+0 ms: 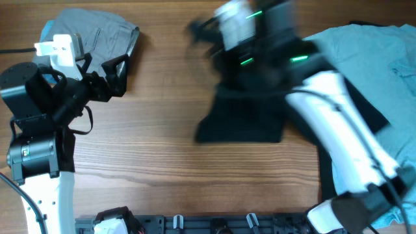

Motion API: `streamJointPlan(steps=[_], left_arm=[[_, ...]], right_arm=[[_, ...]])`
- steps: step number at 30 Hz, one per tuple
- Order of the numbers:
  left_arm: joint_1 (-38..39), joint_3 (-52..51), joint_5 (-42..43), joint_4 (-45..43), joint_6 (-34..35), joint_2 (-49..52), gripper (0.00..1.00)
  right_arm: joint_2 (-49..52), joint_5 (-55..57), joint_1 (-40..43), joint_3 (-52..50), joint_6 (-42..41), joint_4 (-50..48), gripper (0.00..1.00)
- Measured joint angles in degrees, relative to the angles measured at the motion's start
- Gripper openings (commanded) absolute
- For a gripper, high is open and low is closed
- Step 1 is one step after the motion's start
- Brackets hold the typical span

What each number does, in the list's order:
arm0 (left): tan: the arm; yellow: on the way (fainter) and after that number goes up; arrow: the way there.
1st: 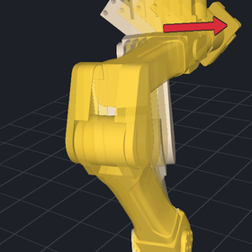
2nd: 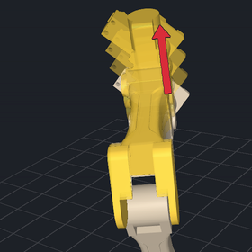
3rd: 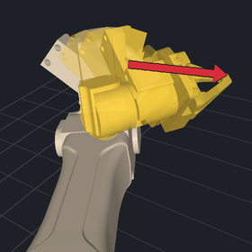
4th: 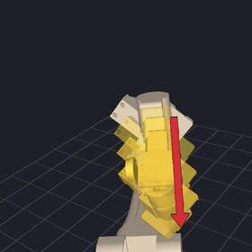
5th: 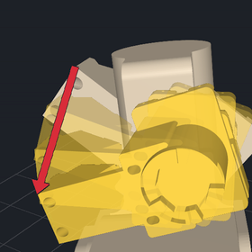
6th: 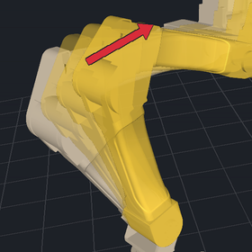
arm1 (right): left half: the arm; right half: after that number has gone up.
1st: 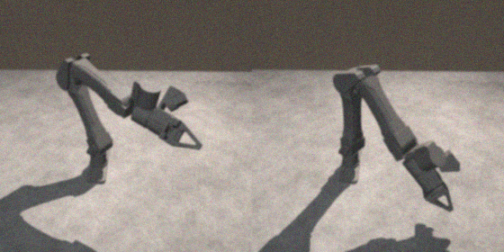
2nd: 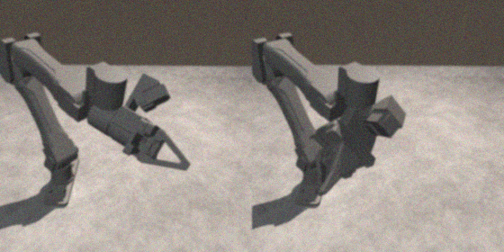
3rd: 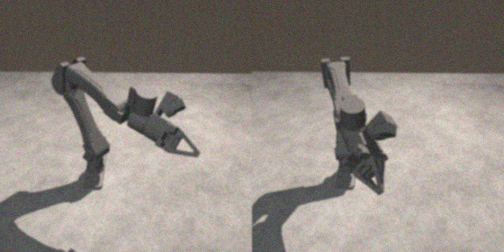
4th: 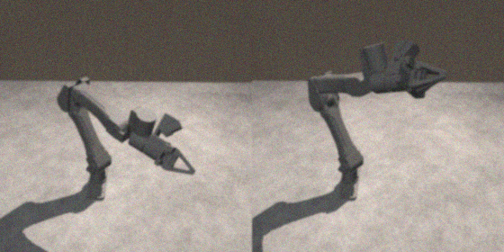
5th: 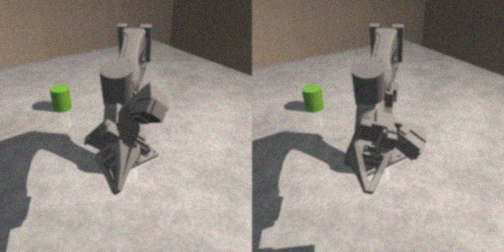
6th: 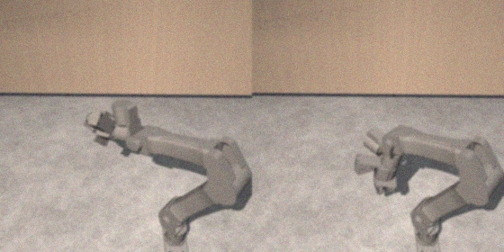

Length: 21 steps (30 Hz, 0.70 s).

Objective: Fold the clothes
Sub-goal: 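Drag the black shorts left to the table center with the right gripper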

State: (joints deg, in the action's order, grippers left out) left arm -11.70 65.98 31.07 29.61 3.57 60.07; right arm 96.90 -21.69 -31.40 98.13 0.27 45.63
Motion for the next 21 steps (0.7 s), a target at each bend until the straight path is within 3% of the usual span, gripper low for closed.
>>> streamJointPlan(steps=[3,5,8,11,12,16,21], left_arm=[[-0.1,0.0,0.0,0.0,0.0,0.0,1.00],[-0.1,0.0,0.1,-0.1,0.0,0.0,1.00],[-0.1,0.0,0.5,-0.8,0.0,0.0,1.00],[0.6,0.2,0.5,-0.7,0.0,1.6,0.93],[1.5,0.3,0.5,-0.1,-0.3,3.0,0.87],[10.3,0.9,0.5,1.2,-5.7,14.4,0.71],[20.6,0.9,-2.1,-1.7,-10.6,31.8,0.71]], right_arm=[[4.5,3.1,-12.0,-0.4,-0.5,0.4,0.85],[4.9,7.6,-15.3,-0.5,-2.4,1.2,0.86],[3.2,12.8,-10.3,-0.5,-5.3,1.2,0.86],[-0.7,14.1,-0.5,-0.5,-8.3,1.8,0.85],[-2.2,14.0,2.7,-0.5,-9.3,2.0,0.86],[-7.5,12.8,11.8,-0.5,-11.3,5.2,0.86],[-8.0,12.7,16.4,-0.5,-14.2,10.8,0.86]])
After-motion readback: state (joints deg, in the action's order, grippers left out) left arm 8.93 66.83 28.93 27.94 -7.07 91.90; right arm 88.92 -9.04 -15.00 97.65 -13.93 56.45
